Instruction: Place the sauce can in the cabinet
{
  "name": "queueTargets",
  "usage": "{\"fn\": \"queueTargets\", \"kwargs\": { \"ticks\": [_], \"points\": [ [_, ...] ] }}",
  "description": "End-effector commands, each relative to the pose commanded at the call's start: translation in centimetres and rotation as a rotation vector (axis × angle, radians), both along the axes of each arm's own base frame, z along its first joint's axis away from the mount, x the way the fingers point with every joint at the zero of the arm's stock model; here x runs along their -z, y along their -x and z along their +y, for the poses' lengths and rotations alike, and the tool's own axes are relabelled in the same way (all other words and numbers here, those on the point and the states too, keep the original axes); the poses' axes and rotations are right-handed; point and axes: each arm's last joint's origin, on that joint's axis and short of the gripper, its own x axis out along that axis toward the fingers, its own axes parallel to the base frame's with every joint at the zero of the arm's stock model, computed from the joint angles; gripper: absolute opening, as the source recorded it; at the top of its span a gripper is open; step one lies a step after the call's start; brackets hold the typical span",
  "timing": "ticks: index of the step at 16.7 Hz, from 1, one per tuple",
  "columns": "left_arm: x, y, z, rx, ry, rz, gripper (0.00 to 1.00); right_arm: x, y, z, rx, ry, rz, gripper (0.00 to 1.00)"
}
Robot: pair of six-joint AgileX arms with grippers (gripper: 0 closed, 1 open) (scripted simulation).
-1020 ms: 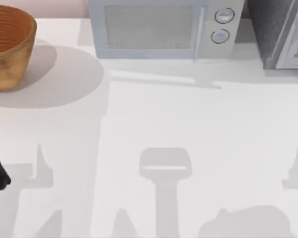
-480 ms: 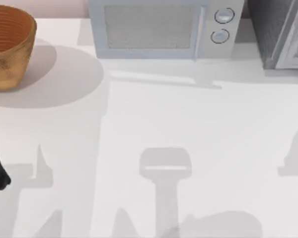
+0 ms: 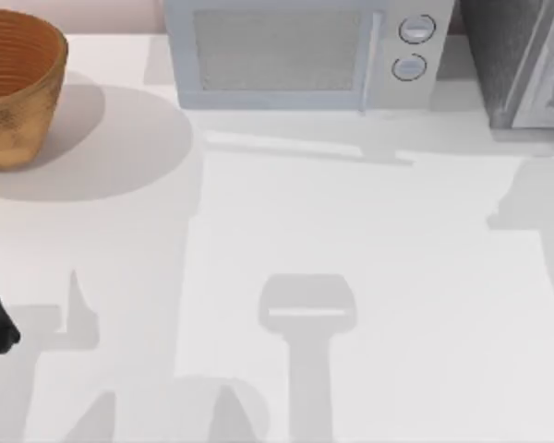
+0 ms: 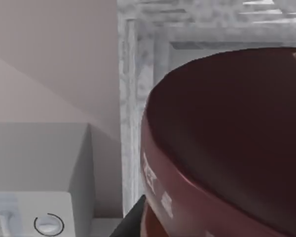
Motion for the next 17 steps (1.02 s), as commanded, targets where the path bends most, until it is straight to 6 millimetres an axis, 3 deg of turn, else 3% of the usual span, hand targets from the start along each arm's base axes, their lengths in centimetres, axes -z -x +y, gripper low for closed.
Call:
{"fn": "queueTargets", "kwargs": {
  "ticks": [4,8,12,17],
  "points": [
    [0.0,0.0,0.0,0.0,0.0,0.0,1.0,-7.2,-4.0,1.1,0.002,0.003,0.003,0.0],
    [0.0,0.0,0.0,0.0,0.0,0.0,1.0,-12.1,-7.4,2.4,-0.01,-0.001,-0.017,0.0],
    [0.0,0.0,0.0,0.0,0.0,0.0,1.0,-14.6,-9.4,3.4,-0.025,-0.008,-0.041,0.0],
    [0.0,0.0,0.0,0.0,0.0,0.0,1.0,-15.1,-9.7,3.7,-0.029,-0.01,-0.047,0.0]
  ]
}}
